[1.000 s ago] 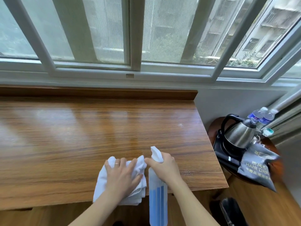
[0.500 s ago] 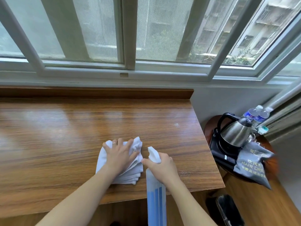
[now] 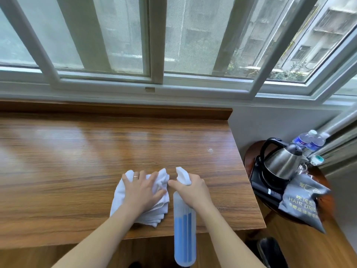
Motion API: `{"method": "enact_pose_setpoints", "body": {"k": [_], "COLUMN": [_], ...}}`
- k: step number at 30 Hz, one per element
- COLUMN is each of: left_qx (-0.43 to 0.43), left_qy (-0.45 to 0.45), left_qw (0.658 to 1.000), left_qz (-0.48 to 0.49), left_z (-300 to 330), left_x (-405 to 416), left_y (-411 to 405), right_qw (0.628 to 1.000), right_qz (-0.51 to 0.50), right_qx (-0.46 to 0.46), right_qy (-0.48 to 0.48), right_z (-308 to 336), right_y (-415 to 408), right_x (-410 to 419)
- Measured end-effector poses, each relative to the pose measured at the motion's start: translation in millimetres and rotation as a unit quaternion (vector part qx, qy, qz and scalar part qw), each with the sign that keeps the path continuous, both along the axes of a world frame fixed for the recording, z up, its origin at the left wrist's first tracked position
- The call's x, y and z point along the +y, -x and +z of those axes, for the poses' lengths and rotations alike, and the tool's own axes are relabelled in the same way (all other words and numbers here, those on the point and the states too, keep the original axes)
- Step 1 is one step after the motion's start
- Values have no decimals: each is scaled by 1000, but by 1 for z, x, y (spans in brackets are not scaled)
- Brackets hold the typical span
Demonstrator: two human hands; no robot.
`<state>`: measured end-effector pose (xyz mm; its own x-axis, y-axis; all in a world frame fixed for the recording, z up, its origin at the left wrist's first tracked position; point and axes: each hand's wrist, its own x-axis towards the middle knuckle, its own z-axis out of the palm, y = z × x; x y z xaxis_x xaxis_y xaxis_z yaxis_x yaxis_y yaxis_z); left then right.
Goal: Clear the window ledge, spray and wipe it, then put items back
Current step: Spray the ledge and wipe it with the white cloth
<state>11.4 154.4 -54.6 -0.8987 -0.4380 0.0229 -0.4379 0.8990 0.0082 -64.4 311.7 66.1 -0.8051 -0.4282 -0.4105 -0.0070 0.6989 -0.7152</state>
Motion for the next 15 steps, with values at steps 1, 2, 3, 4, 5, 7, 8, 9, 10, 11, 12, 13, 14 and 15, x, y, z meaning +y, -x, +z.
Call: {"method": "enact_pose_setpoints", "body": {"k": [1, 2, 3, 4, 5, 7, 8, 9, 10, 11, 12, 13, 14, 15], "left_qx": [4, 8, 11, 14, 16, 21, 23, 27, 33, 37, 40, 39, 38, 35], "left_qy": [1, 3, 3, 6, 10, 13, 11, 10, 10, 10, 13, 16, 21, 25], "left_qw": [1000, 1000, 1000, 1000, 1000, 999, 999, 999, 999, 999, 998, 998, 998, 998], "left_qz": [-2, -4, -6, -9, -13, -22, -27, -30, -33, -36, -42, -48, -52, -51], "left_z": [0, -1, -3, -5, -7, -11, -12, -11, -11, -11, -10, -10, -11, -10], "left_x": [5, 11, 16, 21, 25, 28, 28, 27, 25, 23, 21, 18, 14, 11], "left_y": [-7, -14, -21, -28, -34, -39, -39, -36, -33, -29, -25, -21, -17, -11], "right_qw": [1000, 1000, 1000, 1000, 1000, 1000, 1000, 1000, 1000, 1000, 1000, 1000, 999, 999], "right_qz": [0, -1, -3, -4, -2, 6, 8, 9, 12, 16, 21, 28, 34, 39], "right_qx": [0, -1, -3, -4, -4, -7, -9, -10, -13, -14, -13, -11, -9, -8], "right_qy": [-1, 1, 3, 5, 5, 8, 9, 10, 12, 12, 10, 7, 3, 1], "right_z": [1, 1, 0, 1, 2, 3, 4, 5, 5, 4, 4, 4, 4, 4], "right_y": [2, 4, 6, 7, 9, 14, 17, 20, 23, 26, 29, 32, 35, 38], "right_x": [0, -1, -1, -1, -1, 0, 1, 2, 3, 3, 3, 3, 4, 4]}}
